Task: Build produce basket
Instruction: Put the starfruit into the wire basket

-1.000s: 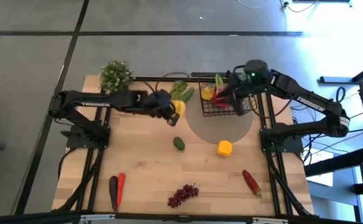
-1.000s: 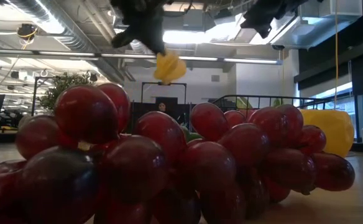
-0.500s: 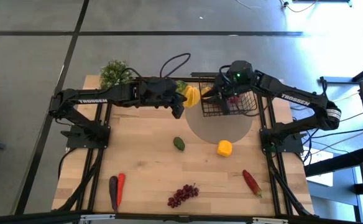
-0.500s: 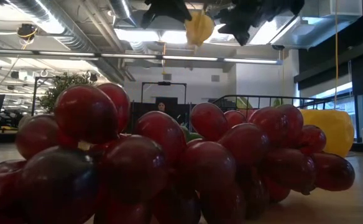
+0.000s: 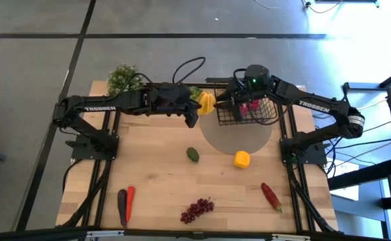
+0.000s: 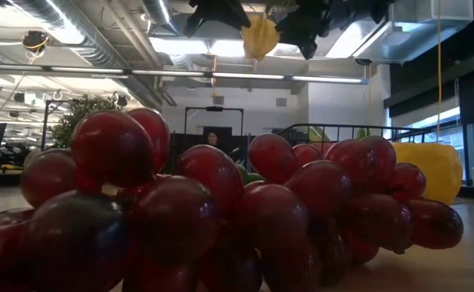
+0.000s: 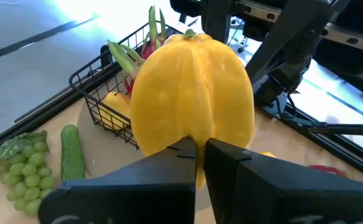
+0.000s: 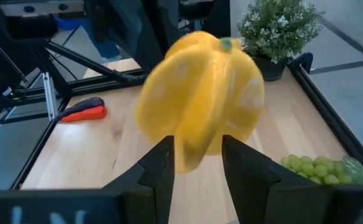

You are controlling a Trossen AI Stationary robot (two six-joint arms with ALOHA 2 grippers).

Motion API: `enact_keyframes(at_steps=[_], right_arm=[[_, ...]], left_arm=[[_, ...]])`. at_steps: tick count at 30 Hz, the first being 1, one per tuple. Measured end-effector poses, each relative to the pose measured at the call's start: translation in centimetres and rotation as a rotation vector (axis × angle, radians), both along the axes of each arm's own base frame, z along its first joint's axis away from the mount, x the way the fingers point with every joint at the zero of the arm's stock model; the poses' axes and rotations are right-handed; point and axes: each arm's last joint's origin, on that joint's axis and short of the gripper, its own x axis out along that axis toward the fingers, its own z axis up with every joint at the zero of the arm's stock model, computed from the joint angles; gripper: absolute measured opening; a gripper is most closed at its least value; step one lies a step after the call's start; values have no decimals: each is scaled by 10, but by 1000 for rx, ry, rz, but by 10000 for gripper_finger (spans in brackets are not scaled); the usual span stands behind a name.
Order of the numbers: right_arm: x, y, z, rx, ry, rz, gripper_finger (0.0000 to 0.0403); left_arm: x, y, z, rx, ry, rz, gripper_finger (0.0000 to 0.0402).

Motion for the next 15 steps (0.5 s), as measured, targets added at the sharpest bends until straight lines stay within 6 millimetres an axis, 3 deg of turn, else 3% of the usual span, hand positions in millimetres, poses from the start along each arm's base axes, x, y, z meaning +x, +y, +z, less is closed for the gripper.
enact_keyframes(at_steps=[15], right_arm=[[2,0,2,-10,-28,14,73]], left_arm=[[0,0,0,1,0,-1,0]])
